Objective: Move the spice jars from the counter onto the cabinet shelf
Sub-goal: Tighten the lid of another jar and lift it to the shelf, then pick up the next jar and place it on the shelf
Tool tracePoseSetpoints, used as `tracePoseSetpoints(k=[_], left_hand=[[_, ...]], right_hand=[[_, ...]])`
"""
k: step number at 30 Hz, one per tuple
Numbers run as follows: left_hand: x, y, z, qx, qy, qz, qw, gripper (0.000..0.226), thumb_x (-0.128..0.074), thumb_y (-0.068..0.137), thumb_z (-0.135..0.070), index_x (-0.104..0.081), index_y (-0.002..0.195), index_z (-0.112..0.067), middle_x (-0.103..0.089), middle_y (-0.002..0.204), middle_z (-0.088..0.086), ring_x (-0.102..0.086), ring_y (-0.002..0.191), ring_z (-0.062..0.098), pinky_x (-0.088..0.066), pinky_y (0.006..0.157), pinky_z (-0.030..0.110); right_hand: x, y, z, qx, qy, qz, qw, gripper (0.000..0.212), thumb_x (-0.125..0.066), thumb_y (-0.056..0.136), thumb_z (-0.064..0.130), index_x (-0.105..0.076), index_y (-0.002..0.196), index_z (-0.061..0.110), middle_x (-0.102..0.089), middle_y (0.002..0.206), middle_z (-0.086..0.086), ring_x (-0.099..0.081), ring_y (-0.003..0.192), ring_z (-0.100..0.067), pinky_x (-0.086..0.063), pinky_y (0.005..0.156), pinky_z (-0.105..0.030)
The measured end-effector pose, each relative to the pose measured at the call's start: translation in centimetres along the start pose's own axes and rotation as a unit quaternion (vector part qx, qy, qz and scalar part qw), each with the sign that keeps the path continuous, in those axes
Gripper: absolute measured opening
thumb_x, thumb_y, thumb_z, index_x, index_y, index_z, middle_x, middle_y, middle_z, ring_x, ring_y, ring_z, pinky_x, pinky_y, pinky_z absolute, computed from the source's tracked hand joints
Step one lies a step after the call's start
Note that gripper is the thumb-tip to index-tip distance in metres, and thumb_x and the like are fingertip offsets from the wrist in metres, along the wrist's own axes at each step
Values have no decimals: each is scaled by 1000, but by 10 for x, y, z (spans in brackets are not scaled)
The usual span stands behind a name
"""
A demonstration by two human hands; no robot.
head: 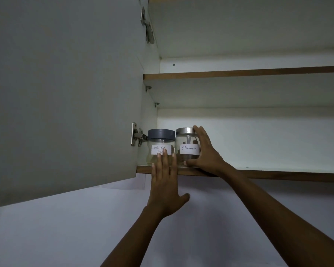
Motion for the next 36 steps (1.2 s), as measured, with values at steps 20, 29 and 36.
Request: tracePoseSetpoints(k=[20, 29, 36], left_hand=[[31, -117, -147, -52, -345, -57, 936, 45, -42, 89, -39, -44, 132, -26, -49, 135, -8, -34, 133, 10, -24, 113, 49], [7, -247, -284, -38, -466, 98, 878, 46, -45, 89, -36, -39, 135, -37, -36, 136, -38, -31, 134, -3, -22, 113, 32], [-22, -336, -395, -39, -479, 249, 841, 47, -42, 89, -44, -30, 135, -44, -25, 138, -32, -15, 133, -16, -8, 114, 17]], right_hand=[[55, -255, 11, -97, -44, -41, 993, 57, -34, 81, 69, -22, 133, 48, -26, 145, 26, -20, 134, 8, -7, 117, -44], [126, -438, -9, -197, -40, 43, 979, 49, -42, 83, 61, -29, 130, 56, -26, 129, 49, -20, 126, 19, -21, 113, -47], [172, -576, -51, -325, -11, 70, 943, 56, -51, 79, 62, -37, 132, 48, -40, 138, 26, -35, 130, -1, -30, 110, -45]])
Point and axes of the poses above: each hand's wrist, its own y-axis towards the middle knuckle, its own x-axis out of the back of the hand, z = x × y, the point moved 3 cm from there along y, towards the middle knuckle
